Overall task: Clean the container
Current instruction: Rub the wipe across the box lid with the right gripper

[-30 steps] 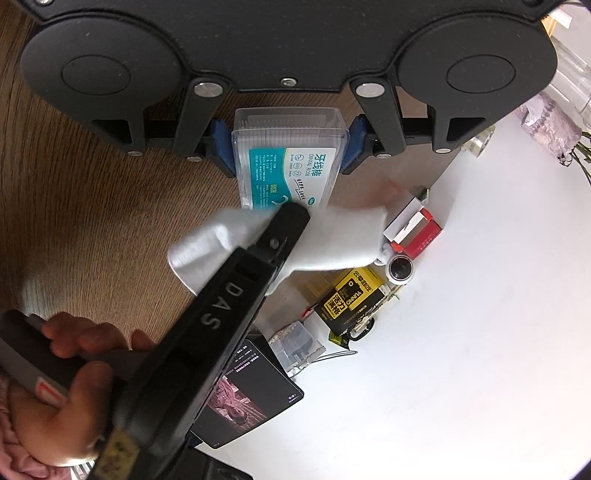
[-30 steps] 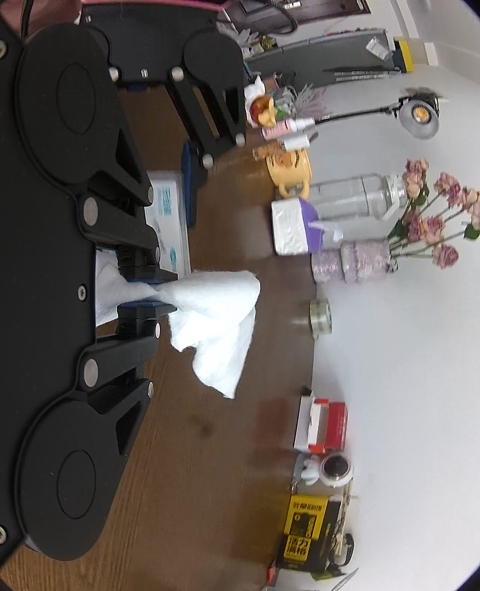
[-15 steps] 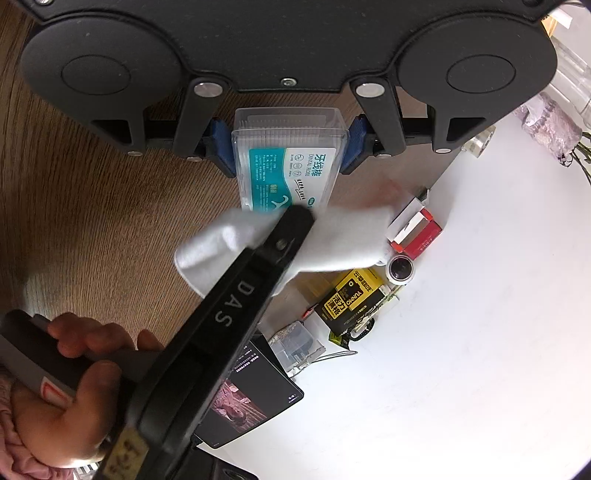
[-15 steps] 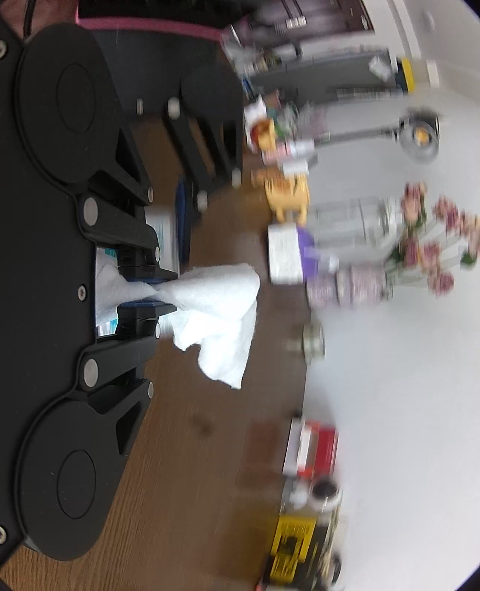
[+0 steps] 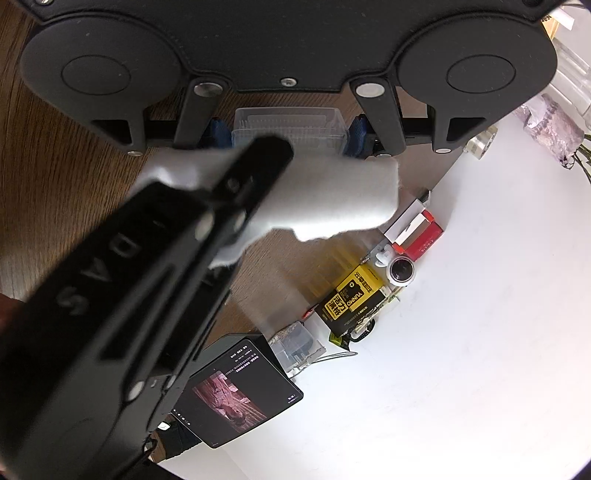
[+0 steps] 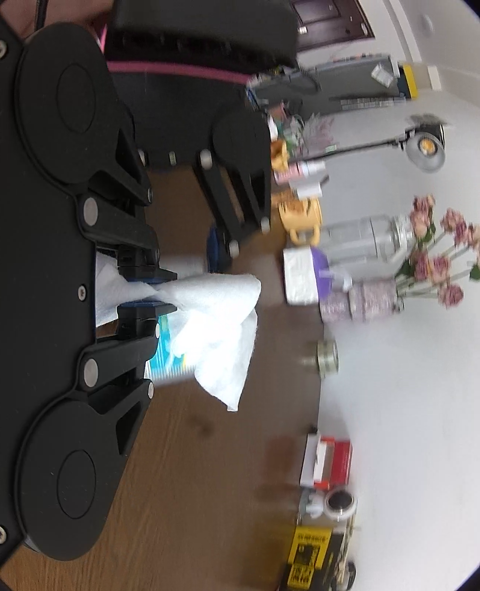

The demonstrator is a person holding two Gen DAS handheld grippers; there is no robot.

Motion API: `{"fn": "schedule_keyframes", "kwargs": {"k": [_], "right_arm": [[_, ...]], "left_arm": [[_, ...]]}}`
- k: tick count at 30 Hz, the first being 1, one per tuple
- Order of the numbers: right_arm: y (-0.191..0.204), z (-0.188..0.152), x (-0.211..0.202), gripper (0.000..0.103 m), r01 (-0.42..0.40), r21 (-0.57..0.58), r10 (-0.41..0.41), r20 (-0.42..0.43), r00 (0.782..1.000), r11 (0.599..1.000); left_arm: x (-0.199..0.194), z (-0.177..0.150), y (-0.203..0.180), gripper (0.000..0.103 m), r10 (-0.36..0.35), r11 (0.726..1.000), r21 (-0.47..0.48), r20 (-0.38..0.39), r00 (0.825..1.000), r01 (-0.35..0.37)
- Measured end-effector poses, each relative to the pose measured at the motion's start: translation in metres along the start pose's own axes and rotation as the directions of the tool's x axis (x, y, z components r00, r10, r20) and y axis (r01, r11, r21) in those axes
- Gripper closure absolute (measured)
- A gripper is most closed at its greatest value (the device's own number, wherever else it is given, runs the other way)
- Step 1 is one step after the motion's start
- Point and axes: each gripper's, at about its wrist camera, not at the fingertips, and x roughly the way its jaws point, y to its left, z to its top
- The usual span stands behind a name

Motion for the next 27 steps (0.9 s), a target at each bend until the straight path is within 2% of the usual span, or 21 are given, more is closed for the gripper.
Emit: {"fn": "schedule_keyframes", "kwargs": {"k": [2,4,8,12,15,19,22,24,27], "right_arm": [[0.005,0.001,0.0,0.094,-0.02,-0.001,0.02,-0.004,1.0,1.0],[0.003,0.001,0.0,0.094,-0.007,0.002,0.007,-0.007,1.0,1.0],[-0.013,-0.001,-0.002,0.094,0.072,0.04,-0.072,-0.01,0.997,0.997],[-0.024,-0.003,-0.003,0.094,0.174,0.04,-0.174,-0.017,0.985,0.984],[-0.022,-0.005,-0.003,0.094,0.141,0.056,-0.141,-0.014,0.99,0.988],[-0.009,-0.004,-0.002,0.094,0.027,0.079,-0.027,0.004,1.0,0.997],[0.004,0.0,0.0,0.094,-0.034,0.04,0.034,0.006,0.999,0.999],[0.006,0.001,-0.001,0.094,-0.035,0.024,0.035,0.004,0.999,0.999],[-0.002,0.0,-0.004,0.094,0.006,0.034,-0.006,-0.004,1.0,0.999]], "left_arm": [[0.001,0.002,-0.006,0.044,0.001,1.0,0.002,0.0,1.0,-0.001],[0.0,0.004,-0.009,0.044,0.002,1.0,0.003,0.0,1.0,-0.002],[-0.005,0.004,-0.017,0.044,0.007,1.0,0.01,0.001,1.0,-0.007],[-0.007,0.004,-0.02,0.044,0.009,1.0,0.013,0.002,1.0,-0.009],[-0.006,0.002,-0.018,0.044,0.01,1.0,0.016,0.001,1.0,-0.01],[-0.01,0.003,-0.024,0.044,0.009,1.0,0.015,0.001,1.0,-0.009],[-0.011,0.003,-0.024,0.044,0.01,1.0,0.016,0.002,1.0,-0.01],[-0.011,0.003,-0.024,0.044,0.009,1.0,0.015,0.001,1.0,-0.009],[-0.011,0.003,-0.024,0.044,0.009,1.0,0.015,0.001,1.0,-0.009]]}}
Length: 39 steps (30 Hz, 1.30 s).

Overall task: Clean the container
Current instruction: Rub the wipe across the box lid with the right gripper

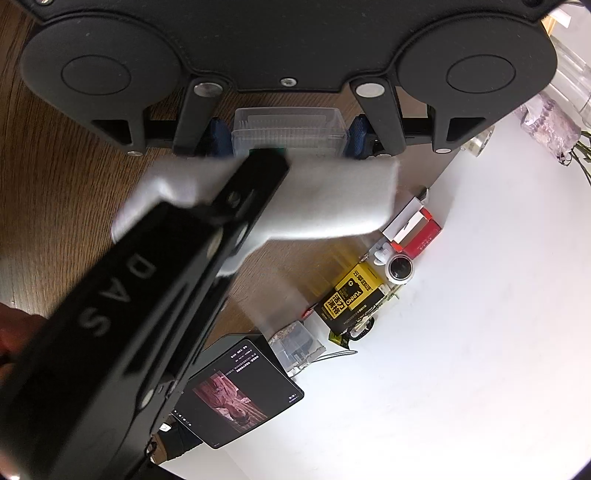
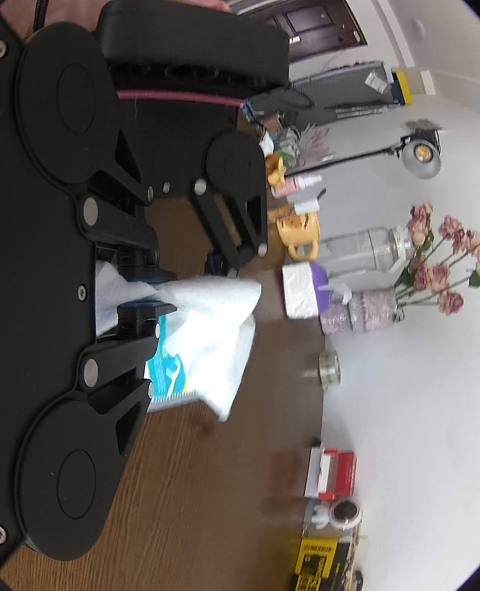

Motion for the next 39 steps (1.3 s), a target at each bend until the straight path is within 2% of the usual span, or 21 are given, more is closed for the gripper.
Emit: {"fn": "schedule_keyframes", "kwargs": {"k": [6,11,15,18,23,27,30,35,37,39], "right_arm": [[-0.025,-0.005,-0.003,0.094,0.141,0.051,-0.141,-0.011,0.99,0.989],[-0.013,-0.005,0.0,0.094,0.076,0.031,-0.076,-0.002,0.997,0.997],[0.003,0.0,0.003,0.094,-0.052,0.006,0.052,0.014,0.999,0.999],[0.01,0.003,0.004,0.094,-0.07,-0.026,0.07,0.009,0.998,0.997],[-0.005,0.001,0.001,0.094,0.018,0.0,-0.018,-0.004,1.0,1.0],[-0.022,0.0,0.001,0.094,0.131,0.015,-0.131,-0.014,0.991,0.991],[-0.019,-0.001,0.002,0.094,0.142,0.001,-0.142,-0.014,0.99,0.99],[0.002,0.0,0.003,0.094,0.006,-0.031,-0.006,-0.006,1.0,1.0],[0.007,0.001,0.002,0.094,-0.017,-0.047,0.017,-0.006,1.0,0.999],[0.004,0.001,0.002,0.094,-0.002,-0.045,0.002,-0.008,1.0,0.999]], "left_arm": [[0.0,0.001,0.0,0.044,-0.001,1.0,-0.001,0.001,1.0,0.001],[0.0,-0.001,0.0,0.044,-0.001,1.0,0.0,0.0,1.0,0.001],[0.0,-0.001,-0.001,0.044,0.002,1.0,0.003,0.0,1.0,-0.002],[0.0,-0.001,0.0,0.044,0.001,1.0,0.002,0.0,1.0,-0.001],[0.0,-0.002,0.001,0.044,0.001,1.0,0.003,0.0,1.0,-0.001],[-0.001,-0.002,0.001,0.044,0.004,1.0,0.006,0.001,1.0,-0.004],[0.0,-0.002,0.0,0.044,0.004,1.0,0.007,0.001,1.0,-0.004],[0.0,-0.003,-0.003,0.044,0.005,1.0,0.009,0.001,1.0,-0.005],[0.0,-0.003,-0.004,0.044,0.005,1.0,0.008,0.001,1.0,-0.005],[0.001,-0.003,-0.004,0.044,0.004,1.0,0.007,0.001,1.0,-0.004]]}}
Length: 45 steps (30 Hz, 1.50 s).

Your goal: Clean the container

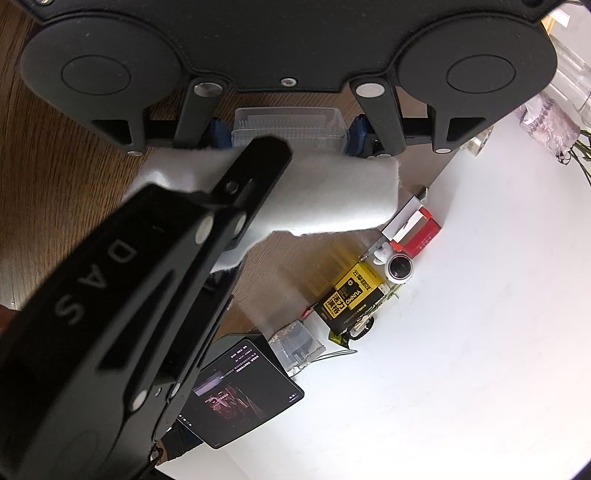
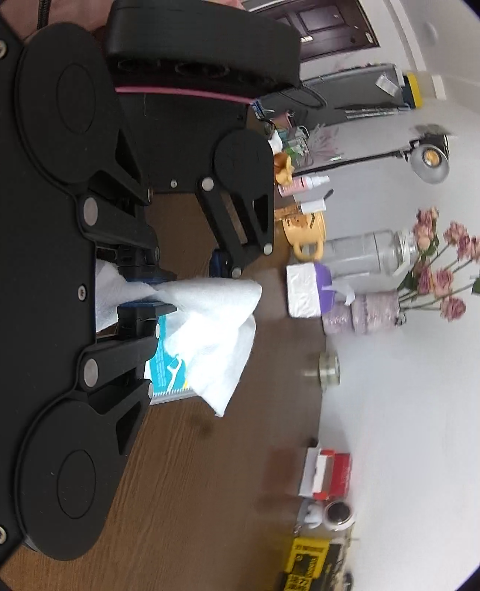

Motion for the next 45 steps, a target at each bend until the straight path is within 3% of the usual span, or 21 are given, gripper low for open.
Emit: {"fn": "schedule_keyframes", "kwargs": {"k": [10,20,24,30,33,41,45], "right_arm": [[-0.031,-0.006,-0.001,0.094,0.173,0.054,-0.172,-0.025,0.985,0.984],[0.012,0.001,0.001,0.094,-0.016,-0.032,0.016,0.002,1.0,0.999],[0.01,0.001,0.0,0.094,0.005,-0.032,-0.005,-0.005,1.0,0.999],[-0.02,0.001,0.0,0.094,0.132,0.028,-0.132,-0.022,0.991,0.991],[-0.028,-0.001,-0.001,0.094,0.156,0.054,-0.155,-0.025,0.988,0.986],[-0.002,-0.004,-0.002,0.094,0.028,0.019,-0.028,-0.008,1.0,0.999],[-0.001,-0.005,-0.002,0.094,0.017,0.022,-0.017,-0.009,1.0,1.0]], "left_arm": [[0.002,-0.001,-0.001,0.044,-0.001,1.0,-0.003,0.0,1.0,0.001],[0.001,-0.001,-0.003,0.044,-0.002,1.0,-0.004,0.0,1.0,0.002],[0.002,-0.001,-0.004,0.044,-0.003,1.0,-0.005,-0.001,1.0,0.003],[0.001,0.0,-0.005,0.044,0.001,1.0,0.0,0.0,1.0,-0.001],[0.001,0.0,-0.005,0.044,0.001,1.0,0.0,0.001,1.0,-0.001],[0.002,0.001,-0.008,0.044,0.002,1.0,0.002,0.001,1.0,-0.002],[0.0,0.001,-0.01,0.044,0.002,1.0,0.003,0.001,1.0,-0.002]]}}
